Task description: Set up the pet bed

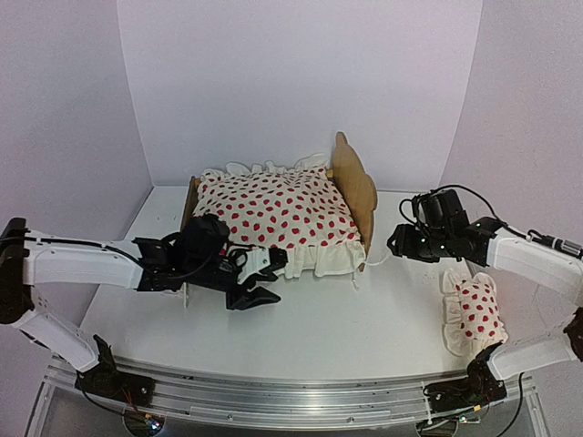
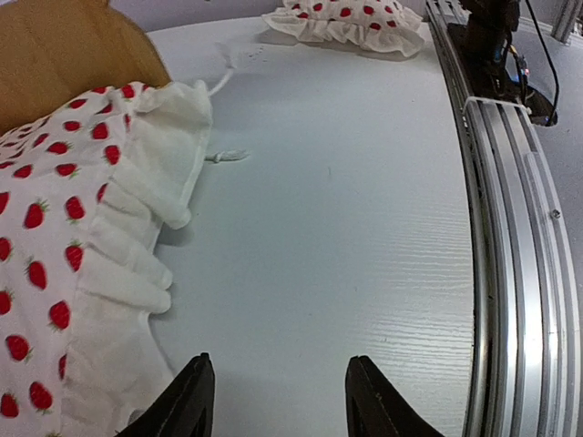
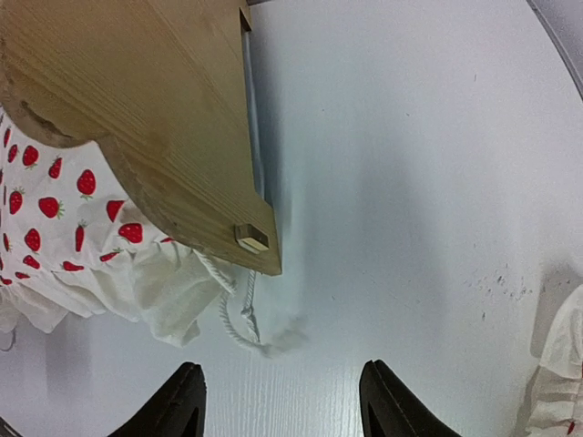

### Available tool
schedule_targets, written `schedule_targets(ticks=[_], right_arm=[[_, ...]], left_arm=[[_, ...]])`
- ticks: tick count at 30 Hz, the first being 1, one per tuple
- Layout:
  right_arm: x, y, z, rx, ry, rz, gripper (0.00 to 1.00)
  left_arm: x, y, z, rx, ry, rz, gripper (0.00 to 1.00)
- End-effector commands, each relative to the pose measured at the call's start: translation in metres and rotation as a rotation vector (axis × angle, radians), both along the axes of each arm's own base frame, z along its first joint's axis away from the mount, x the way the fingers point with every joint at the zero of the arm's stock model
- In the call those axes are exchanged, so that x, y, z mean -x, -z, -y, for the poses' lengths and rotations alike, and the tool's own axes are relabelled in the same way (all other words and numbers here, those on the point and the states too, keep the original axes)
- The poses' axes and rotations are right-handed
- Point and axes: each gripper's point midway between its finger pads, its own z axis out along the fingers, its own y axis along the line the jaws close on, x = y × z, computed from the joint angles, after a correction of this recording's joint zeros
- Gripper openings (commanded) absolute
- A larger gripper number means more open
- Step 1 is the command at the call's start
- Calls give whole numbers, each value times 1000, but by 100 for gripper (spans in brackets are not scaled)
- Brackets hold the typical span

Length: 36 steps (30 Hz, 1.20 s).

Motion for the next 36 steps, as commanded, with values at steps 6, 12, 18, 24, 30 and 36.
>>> schedule_targets(ticks=[6,12,18,24,30,36], right_arm=[[2,-56,-36,-83,-105,41,59],[14,-83,-158,-10,-487,171,59],[37,-73,-264,-137,-728,217,58],[59,-46,-330,-196,-877,161,57],[58,-17,-358,-284,-870,113,53],[73,8,-406,-364,-906,94,53]], left_arm=[[-61,-40,-124,72,-408,-73,55],[-80,-46,-205,114,-669,-67,53],[-53,30,-256,-172,-664,-36,50],[-61,70,-269,-373,-587,17,51],[-97,77,-273,-414,-627,26,38],[-102,95,-274,-430,-621,21,39]])
